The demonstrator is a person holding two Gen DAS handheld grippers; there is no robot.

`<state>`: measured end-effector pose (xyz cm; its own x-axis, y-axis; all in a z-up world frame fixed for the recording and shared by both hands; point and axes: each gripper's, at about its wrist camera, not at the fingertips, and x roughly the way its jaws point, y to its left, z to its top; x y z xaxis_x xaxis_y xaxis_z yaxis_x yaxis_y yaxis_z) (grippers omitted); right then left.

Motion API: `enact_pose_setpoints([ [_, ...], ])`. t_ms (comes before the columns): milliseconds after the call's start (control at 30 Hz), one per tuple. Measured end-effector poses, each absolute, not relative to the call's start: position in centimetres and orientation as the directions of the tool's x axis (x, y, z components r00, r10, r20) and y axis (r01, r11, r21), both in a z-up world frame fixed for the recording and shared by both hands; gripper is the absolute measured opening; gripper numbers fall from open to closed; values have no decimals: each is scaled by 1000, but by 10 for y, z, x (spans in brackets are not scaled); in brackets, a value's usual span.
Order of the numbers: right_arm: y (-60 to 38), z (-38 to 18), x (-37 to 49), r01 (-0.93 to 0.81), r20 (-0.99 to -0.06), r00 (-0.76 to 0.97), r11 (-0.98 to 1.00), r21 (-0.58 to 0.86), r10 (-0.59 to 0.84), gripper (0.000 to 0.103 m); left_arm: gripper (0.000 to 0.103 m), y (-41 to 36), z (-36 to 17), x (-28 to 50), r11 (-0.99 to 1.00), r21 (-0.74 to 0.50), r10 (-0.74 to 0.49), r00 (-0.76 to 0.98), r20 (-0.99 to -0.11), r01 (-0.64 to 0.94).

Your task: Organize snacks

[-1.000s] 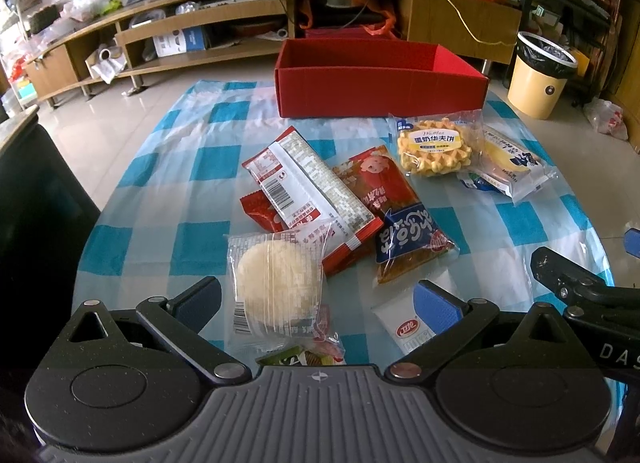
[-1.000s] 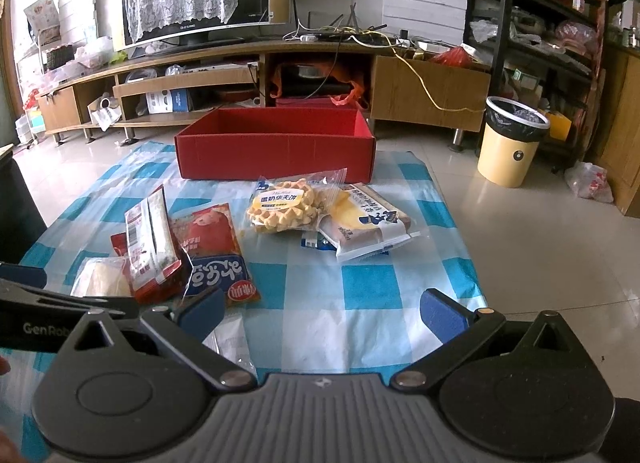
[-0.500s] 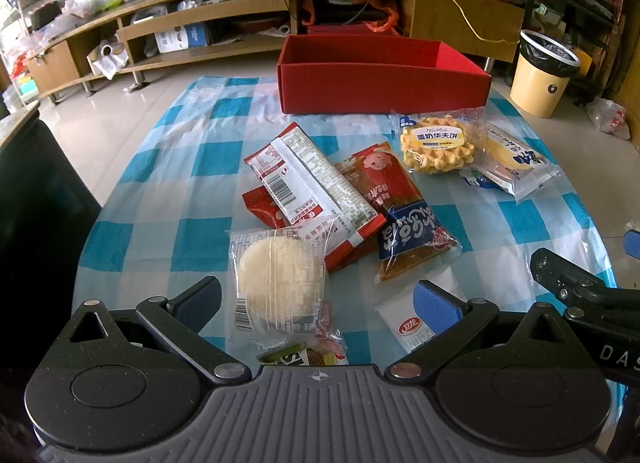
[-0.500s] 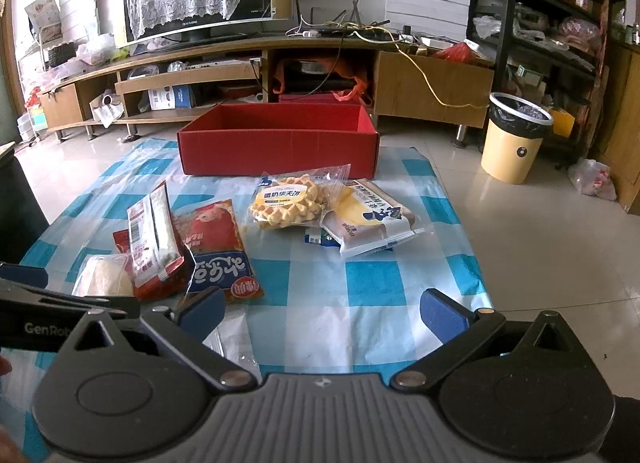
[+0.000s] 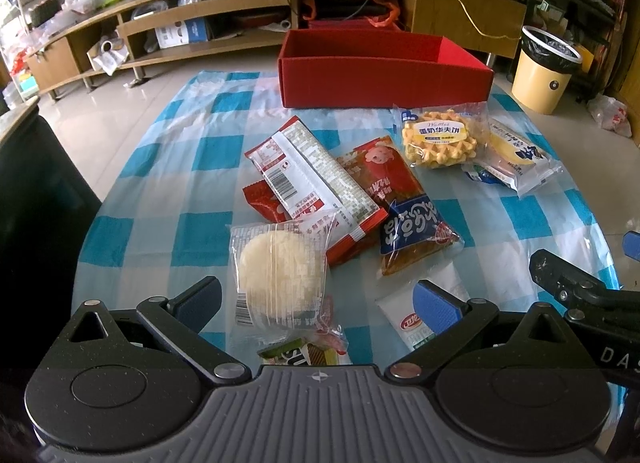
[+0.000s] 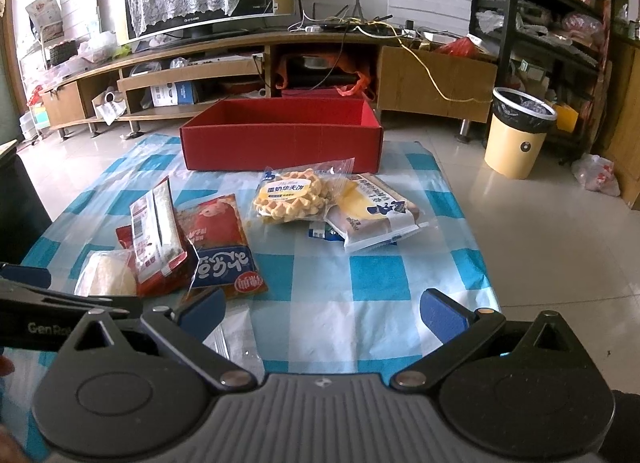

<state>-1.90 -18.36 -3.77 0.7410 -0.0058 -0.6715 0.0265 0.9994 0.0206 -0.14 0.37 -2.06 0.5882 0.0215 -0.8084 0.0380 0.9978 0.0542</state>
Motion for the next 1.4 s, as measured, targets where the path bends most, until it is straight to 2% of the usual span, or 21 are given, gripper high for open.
enact_pose_setpoints([
  [933, -184, -41, -17, 20, -688, 726, 1000, 24, 2, 101, 101, 3, -24, -1, 998, 55, 24, 567, -823, 37],
  [1233, -180, -49, -16, -17, -714, 699, 999, 35, 37, 101, 101, 12, -34, -3, 999, 45, 22, 516, -857, 31],
  [1400, -175, -62, -17, -94, -754, 649, 994, 49, 99, 100, 101, 34, -46, -1, 999, 19, 34, 446, -894, -40],
])
